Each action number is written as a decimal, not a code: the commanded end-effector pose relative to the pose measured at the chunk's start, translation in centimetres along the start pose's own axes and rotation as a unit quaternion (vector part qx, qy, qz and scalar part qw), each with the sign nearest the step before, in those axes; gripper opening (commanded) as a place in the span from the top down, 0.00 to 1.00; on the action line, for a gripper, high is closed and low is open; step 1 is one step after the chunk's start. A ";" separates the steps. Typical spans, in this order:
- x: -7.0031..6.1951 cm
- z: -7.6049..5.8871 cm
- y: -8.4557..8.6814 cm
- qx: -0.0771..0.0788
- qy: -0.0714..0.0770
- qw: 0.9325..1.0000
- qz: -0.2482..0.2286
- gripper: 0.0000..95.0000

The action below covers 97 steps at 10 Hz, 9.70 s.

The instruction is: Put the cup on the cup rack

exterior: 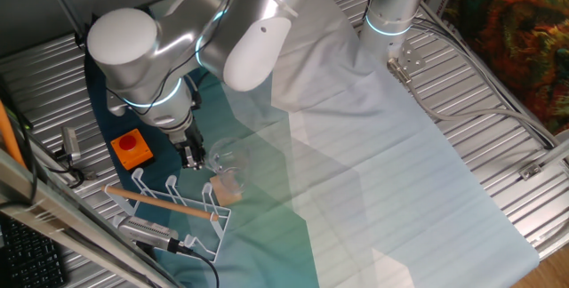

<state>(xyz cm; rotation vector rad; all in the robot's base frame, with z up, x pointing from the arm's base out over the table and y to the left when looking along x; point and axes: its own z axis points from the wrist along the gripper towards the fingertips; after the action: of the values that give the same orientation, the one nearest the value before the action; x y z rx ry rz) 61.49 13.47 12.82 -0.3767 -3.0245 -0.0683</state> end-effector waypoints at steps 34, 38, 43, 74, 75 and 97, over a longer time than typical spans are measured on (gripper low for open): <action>-2.7 -0.2 -14.9 0.156 -0.107 0.979 -0.078 1.00; -2.7 -0.2 -14.9 0.159 -0.125 0.976 -0.084 1.00; -2.7 -0.1 -14.6 0.154 -0.130 0.976 -0.079 1.00; -5.8 -1.0 -11.3 0.137 -0.218 0.963 -0.084 1.00; -5.8 -1.0 -11.3 0.135 -0.226 0.961 -0.086 1.00; -5.8 -1.0 -11.3 0.118 -0.257 0.955 -0.090 0.80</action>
<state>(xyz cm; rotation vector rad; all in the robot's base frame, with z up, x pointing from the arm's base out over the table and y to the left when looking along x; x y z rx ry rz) 64.06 0.89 13.29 -0.1049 -3.5092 0.4681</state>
